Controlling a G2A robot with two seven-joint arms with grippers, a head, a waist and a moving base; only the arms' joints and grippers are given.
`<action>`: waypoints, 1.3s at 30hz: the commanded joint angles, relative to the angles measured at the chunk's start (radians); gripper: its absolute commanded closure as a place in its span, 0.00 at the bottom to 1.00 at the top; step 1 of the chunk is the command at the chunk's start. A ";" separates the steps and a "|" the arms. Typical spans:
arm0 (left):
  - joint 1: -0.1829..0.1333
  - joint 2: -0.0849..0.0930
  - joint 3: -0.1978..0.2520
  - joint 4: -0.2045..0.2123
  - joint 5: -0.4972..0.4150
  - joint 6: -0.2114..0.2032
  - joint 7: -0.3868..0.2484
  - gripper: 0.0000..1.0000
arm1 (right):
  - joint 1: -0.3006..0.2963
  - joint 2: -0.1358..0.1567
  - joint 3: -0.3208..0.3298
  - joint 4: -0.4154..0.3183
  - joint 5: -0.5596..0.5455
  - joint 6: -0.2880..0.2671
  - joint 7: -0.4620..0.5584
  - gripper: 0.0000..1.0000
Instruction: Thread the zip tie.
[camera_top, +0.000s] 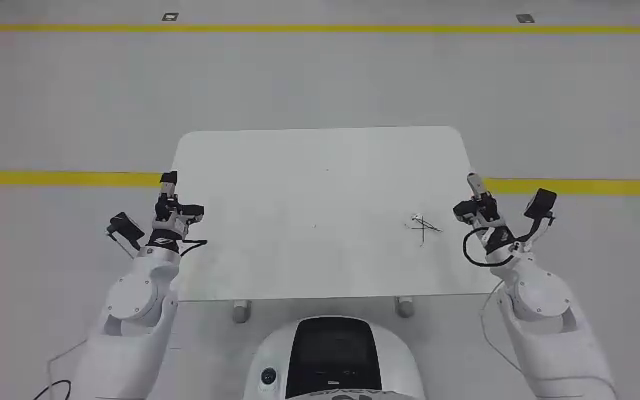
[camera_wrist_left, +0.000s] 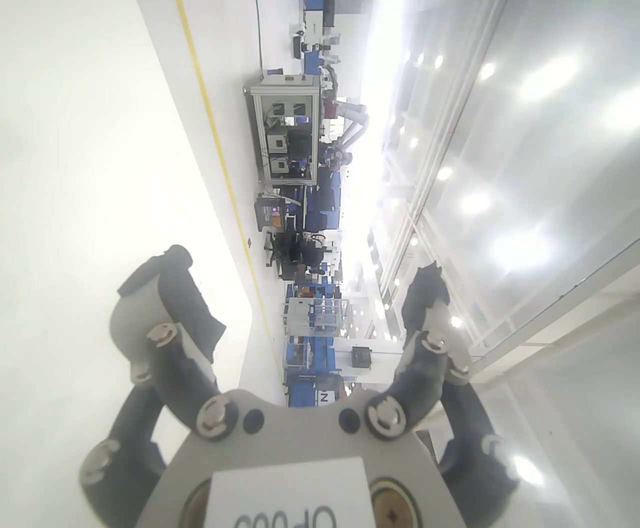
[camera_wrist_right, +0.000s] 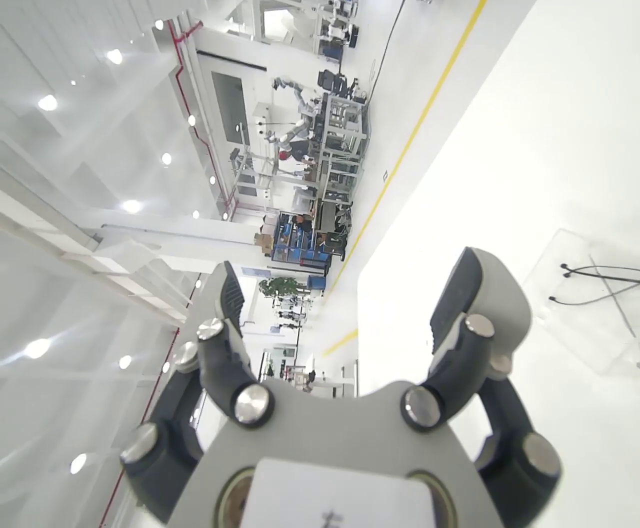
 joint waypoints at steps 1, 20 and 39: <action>0.000 0.000 0.000 0.000 0.000 0.000 0.000 0.00 | -0.002 0.002 -0.005 0.000 -0.036 -0.010 0.034 0.00; 0.000 0.000 0.000 0.000 0.000 0.000 0.000 0.00 | 0.075 0.018 0.002 -0.007 -0.209 0.023 0.220 0.00; 0.000 0.000 0.000 0.000 0.000 0.000 0.000 0.00 | 0.222 0.040 -0.041 0.070 -0.429 0.001 0.457 0.00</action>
